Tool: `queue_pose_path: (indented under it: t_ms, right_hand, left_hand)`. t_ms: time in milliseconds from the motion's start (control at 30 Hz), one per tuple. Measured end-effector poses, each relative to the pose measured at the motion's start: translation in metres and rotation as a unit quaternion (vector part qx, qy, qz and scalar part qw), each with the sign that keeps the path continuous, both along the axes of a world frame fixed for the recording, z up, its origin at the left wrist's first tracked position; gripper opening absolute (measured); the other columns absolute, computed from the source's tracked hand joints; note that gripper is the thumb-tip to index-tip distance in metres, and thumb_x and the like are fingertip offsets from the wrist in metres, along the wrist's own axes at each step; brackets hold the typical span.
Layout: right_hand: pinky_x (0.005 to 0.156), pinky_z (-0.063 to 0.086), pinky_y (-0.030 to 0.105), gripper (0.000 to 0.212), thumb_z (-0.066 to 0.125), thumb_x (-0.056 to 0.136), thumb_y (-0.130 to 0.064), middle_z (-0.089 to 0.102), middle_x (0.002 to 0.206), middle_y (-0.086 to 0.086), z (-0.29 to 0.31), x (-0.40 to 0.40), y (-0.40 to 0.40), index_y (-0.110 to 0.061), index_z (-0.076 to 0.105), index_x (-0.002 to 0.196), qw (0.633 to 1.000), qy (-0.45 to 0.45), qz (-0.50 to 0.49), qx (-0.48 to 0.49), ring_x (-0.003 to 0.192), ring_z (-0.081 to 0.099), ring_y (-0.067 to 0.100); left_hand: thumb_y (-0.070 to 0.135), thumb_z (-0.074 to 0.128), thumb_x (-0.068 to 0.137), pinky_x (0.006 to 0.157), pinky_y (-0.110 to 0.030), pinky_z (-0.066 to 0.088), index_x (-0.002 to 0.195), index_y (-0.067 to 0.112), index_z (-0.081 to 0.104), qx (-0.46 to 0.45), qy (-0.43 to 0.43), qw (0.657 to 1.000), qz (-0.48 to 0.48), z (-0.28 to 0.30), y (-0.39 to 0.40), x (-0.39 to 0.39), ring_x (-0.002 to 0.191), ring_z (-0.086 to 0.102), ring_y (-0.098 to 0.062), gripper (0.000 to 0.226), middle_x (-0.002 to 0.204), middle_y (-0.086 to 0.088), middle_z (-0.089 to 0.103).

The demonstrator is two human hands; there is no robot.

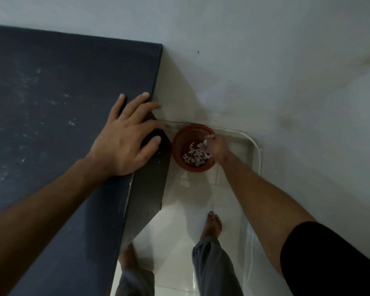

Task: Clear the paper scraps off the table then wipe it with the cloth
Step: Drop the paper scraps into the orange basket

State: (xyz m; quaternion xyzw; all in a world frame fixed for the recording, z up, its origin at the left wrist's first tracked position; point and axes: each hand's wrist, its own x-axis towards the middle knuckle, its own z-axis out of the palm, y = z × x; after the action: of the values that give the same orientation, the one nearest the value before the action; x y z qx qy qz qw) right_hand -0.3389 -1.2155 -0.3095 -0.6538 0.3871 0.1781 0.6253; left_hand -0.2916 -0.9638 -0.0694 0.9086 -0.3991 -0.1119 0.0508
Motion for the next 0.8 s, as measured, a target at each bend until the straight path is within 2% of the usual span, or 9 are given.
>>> queue_pose_path:
  t_ms: [100, 200, 267, 367, 400, 567, 633, 700, 800]
  right_hand:
    - [0.077, 0.056, 0.035, 0.026, 0.050, 0.100, -0.003, 0.059, 0.085, 0.004, -0.015, 0.000, 0.003, -0.020, 0.055, 0.081, 1.000, -0.001, 0.000, -0.013, 0.075, 0.060, 0.017]
    - [0.061, 0.055, 0.032, 0.015, 0.058, 0.095, 0.002, 0.062, 0.089, 0.017, -0.025, 0.001, 0.007, -0.010, 0.061, 0.087, 0.997, -0.029, -0.064, -0.014, 0.077, 0.065, 0.031]
    - [0.054, 0.057, 0.030, 0.009, 0.071, 0.092, -0.009, 0.065, 0.086, 0.017, -0.026, 0.003, 0.009, -0.006, 0.064, 0.090, 0.996, -0.040, -0.074, -0.001, 0.075, 0.066, 0.030]
    - [0.071, 0.062, 0.035, 0.035, 0.068, 0.091, -0.044, 0.073, 0.088, 0.009, -0.021, 0.012, 0.010, -0.010, 0.071, 0.084, 0.998, -0.029, -0.048, 0.013, 0.082, 0.072, 0.026]
    - [0.081, 0.062, 0.039, 0.037, 0.062, 0.092, -0.045, 0.077, 0.093, 0.008, -0.023, 0.015, 0.008, -0.011, 0.075, 0.087, 0.998, -0.024, -0.048, 0.031, 0.089, 0.074, 0.026]
    - [0.100, 0.056, 0.047, 0.029, 0.056, 0.095, -0.020, 0.076, 0.111, 0.011, -0.039, 0.018, 0.005, -0.007, 0.076, 0.111, 0.999, -0.040, -0.005, 0.025, 0.106, 0.072, 0.030]
    - [0.092, 0.057, 0.026, 0.029, 0.049, 0.098, -0.008, 0.074, 0.108, 0.010, -0.031, 0.016, 0.006, 0.002, 0.075, 0.106, 0.999, -0.036, -0.003, -0.015, 0.101, 0.070, 0.026]
    - [0.068, 0.043, 0.002, 0.025, 0.051, 0.090, -0.001, 0.070, 0.099, 0.013, -0.016, 0.011, 0.008, 0.010, 0.071, 0.102, 0.992, -0.047, 0.023, -0.112, 0.094, 0.064, 0.023]
    - [0.057, 0.036, 0.002, 0.018, 0.064, 0.088, -0.009, 0.074, 0.095, 0.022, -0.016, 0.008, 0.004, 0.007, 0.073, 0.092, 0.975, -0.105, 0.035, -0.195, 0.083, 0.064, 0.022]
  left_hand:
    - [0.048, 0.042, 0.096, 0.126, -0.058, 0.006, 0.129, 0.025, 0.066, -0.028, -0.004, 1.000, 0.007, -0.007, 0.001, -0.001, 0.158, 0.013, -0.022, 0.047, 0.157, -0.002, 0.043]
    - [0.047, 0.044, 0.095, 0.126, -0.057, 0.007, 0.124, 0.025, 0.068, -0.045, -0.005, 0.999, 0.010, -0.009, 0.001, 0.001, 0.158, 0.015, -0.020, 0.043, 0.155, 0.000, 0.045]
    - [0.045, 0.046, 0.094, 0.126, -0.057, 0.007, 0.120, 0.025, 0.070, -0.060, -0.004, 0.998, 0.012, -0.012, 0.002, 0.001, 0.158, 0.016, -0.020, 0.040, 0.153, 0.001, 0.047]
    - [0.044, 0.048, 0.093, 0.126, -0.056, 0.008, 0.115, 0.024, 0.071, -0.079, -0.005, 0.997, 0.019, -0.014, 0.003, 0.001, 0.157, 0.019, -0.019, 0.037, 0.150, 0.002, 0.050]
    - [0.043, 0.049, 0.093, 0.126, -0.056, 0.009, 0.113, 0.024, 0.071, -0.083, -0.005, 0.996, 0.021, -0.014, 0.003, 0.000, 0.156, 0.020, -0.019, 0.036, 0.150, 0.002, 0.050]
    - [0.042, 0.050, 0.092, 0.125, -0.055, 0.010, 0.109, 0.023, 0.072, -0.100, -0.007, 0.995, 0.022, -0.014, 0.003, 0.001, 0.156, 0.023, -0.020, 0.034, 0.148, 0.002, 0.052]
    - [0.041, 0.051, 0.092, 0.125, -0.055, 0.011, 0.108, 0.023, 0.072, -0.102, -0.006, 0.995, 0.022, -0.014, 0.003, 0.001, 0.156, 0.023, -0.020, 0.033, 0.148, 0.002, 0.052]
    - [0.041, 0.051, 0.092, 0.125, -0.055, 0.011, 0.107, 0.024, 0.072, -0.103, -0.007, 0.994, 0.022, -0.015, 0.003, 0.001, 0.156, 0.023, -0.020, 0.031, 0.148, 0.003, 0.053]
    - [0.042, 0.051, 0.092, 0.126, -0.054, 0.010, 0.107, 0.024, 0.072, -0.099, -0.004, 0.995, 0.024, -0.014, 0.003, 0.001, 0.156, 0.022, -0.019, 0.032, 0.148, 0.003, 0.052]
